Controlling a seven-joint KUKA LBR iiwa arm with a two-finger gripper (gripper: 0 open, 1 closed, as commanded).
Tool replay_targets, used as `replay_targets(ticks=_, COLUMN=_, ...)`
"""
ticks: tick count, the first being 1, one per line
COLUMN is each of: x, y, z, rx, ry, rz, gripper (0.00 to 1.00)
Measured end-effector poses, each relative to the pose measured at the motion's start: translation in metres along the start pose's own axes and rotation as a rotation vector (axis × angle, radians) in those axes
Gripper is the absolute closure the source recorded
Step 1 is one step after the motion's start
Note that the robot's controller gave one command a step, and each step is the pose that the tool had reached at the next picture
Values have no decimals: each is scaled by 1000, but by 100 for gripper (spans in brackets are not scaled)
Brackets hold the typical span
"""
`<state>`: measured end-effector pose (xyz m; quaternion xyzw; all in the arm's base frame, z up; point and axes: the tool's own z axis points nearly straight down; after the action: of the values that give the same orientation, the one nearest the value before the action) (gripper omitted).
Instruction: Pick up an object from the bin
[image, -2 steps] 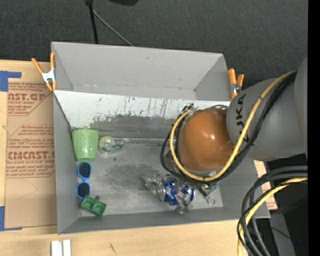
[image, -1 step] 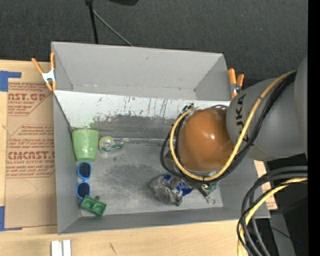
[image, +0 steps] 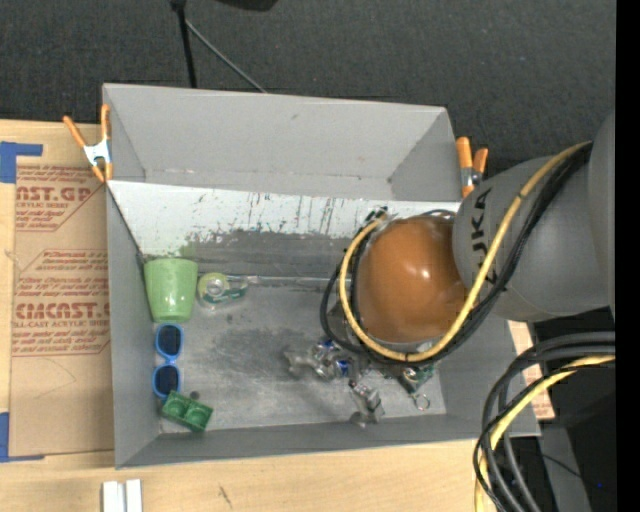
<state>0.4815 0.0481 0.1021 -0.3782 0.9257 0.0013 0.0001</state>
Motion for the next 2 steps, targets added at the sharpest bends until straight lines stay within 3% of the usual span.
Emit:
replay_targets(ticks=1, x=-34, y=-15, z=-75, rx=5, ry=-6, rz=218, gripper=0)
replay_targets(ticks=2, x=-20, y=-17, z=-2, rx=-2, ry=5, rz=239, gripper=0)
